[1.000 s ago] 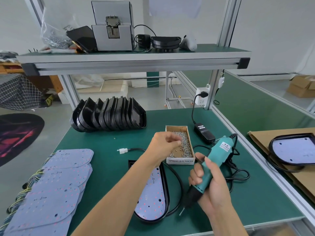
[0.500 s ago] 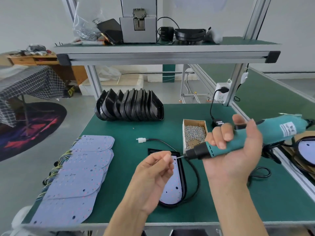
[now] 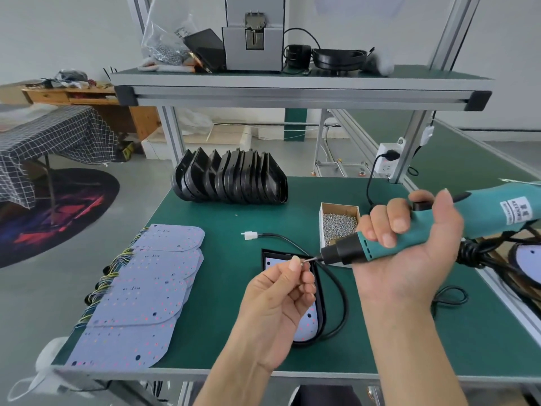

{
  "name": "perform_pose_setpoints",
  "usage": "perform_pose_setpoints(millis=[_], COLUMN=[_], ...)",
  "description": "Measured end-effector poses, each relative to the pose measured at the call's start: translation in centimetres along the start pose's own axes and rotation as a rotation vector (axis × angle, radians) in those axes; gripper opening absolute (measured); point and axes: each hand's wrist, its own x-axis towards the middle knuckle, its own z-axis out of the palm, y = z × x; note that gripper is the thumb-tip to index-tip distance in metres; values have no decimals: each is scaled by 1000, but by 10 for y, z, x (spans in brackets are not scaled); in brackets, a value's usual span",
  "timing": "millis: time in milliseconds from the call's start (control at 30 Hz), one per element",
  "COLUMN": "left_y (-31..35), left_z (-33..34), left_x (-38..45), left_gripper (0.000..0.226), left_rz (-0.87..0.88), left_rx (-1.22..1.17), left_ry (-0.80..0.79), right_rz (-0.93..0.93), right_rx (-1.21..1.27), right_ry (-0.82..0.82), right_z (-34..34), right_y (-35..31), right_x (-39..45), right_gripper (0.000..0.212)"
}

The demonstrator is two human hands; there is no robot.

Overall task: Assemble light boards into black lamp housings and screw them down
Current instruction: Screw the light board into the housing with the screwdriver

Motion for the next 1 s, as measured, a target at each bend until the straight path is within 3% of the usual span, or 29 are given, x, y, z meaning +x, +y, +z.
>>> perform_pose_setpoints(millis=[400, 633, 867, 1000], left_y=[4, 0, -7, -6], left_z=[-7, -15, -21, -28], left_x=[-6, -9, -14, -8], left_gripper=[19, 13, 8, 10], left_rz=[139, 429, 592, 565], left_rx=[250, 796, 970, 1065], left_ry=[7, 119, 135, 85], right_rz=[28, 32, 89, 83], right_rx=[-28, -43, 23, -12], right_ry=[-36, -30, 66, 80], right_z=[0, -2, -11, -19], right_y=[-1, -3, 0, 5], right_x=[-5, -9, -13, -12], right_gripper=[29, 31, 28, 26])
